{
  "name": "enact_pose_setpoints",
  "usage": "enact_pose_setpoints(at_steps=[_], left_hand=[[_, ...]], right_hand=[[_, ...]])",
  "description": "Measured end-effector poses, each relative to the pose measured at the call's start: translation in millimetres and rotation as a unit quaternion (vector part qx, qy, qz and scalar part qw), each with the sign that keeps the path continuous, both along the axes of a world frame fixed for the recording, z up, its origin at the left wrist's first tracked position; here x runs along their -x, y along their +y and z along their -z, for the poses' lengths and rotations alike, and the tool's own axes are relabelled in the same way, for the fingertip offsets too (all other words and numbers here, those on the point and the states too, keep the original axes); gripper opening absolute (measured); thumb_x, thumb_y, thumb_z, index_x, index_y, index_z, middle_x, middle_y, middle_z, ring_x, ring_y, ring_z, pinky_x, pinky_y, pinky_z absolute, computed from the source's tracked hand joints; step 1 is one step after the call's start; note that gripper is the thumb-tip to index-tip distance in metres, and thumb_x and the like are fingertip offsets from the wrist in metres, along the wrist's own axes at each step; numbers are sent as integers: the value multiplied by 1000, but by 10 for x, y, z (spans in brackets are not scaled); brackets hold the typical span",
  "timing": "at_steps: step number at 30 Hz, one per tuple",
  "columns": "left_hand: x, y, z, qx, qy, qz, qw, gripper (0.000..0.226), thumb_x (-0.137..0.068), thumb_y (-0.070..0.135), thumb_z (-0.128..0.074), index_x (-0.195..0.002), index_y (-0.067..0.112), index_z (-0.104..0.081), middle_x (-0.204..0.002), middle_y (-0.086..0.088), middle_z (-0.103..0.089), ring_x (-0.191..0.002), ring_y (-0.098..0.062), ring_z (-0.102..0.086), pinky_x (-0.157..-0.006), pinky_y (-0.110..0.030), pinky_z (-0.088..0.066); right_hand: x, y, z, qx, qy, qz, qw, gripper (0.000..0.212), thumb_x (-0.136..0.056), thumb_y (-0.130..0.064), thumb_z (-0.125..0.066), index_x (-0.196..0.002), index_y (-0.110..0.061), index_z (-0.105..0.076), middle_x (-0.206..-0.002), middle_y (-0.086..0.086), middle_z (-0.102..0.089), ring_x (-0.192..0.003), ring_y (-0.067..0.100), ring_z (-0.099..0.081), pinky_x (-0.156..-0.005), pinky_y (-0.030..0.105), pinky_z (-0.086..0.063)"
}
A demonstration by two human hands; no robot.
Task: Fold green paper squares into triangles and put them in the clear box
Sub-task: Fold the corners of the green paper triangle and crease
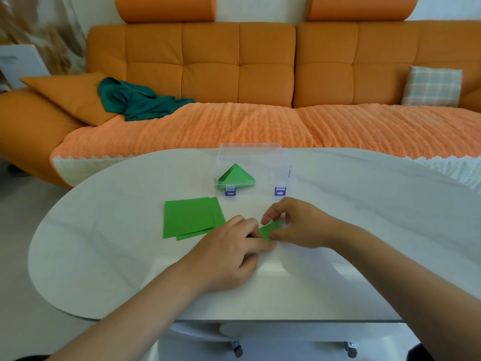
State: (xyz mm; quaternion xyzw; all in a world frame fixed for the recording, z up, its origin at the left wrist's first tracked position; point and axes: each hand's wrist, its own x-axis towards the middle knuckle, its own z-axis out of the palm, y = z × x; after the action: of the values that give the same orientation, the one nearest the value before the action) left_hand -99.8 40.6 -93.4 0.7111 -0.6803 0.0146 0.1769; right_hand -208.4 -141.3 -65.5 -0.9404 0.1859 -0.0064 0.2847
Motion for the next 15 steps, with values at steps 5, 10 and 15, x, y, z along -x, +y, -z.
enact_pose_setpoints(at_steps=[5, 10, 15], left_hand=[[-7, 24, -21, -30, -4, 3, 1000, 44, -89, 36, -49, -131, 40, -60, -109, 8, -48, -101, -11, -42, -82, -26, -40], [2, 13, 0, -34, 9, -11, 999, 44, -86, 41, -49, -128, 39, -60, -123, 14, -47, -107, -9, -40, -90, -28, -42], [6, 5, 15, -29, 9, -16, 999, 43, -86, 42, -50, -127, 39, -61, -124, 16, -47, -109, -8, -40, -89, -27, -42]], right_hand=[[10, -40, -7, -23, 13, -3, 1000, 27, -78, -31, -76, -101, -45, -68, -106, -14, -57, -81, 0, -51, -75, 15, -39], [-21, -56, -4, -34, 18, 12, 999, 32, -74, -31, -81, -102, -43, -68, -102, -14, -57, -74, 1, -53, -66, 12, -38], [-46, -103, -33, -60, 17, 32, 998, 28, -72, -24, -83, -96, -34, -74, -84, -12, -59, -70, 2, -54, -64, 10, -42]])
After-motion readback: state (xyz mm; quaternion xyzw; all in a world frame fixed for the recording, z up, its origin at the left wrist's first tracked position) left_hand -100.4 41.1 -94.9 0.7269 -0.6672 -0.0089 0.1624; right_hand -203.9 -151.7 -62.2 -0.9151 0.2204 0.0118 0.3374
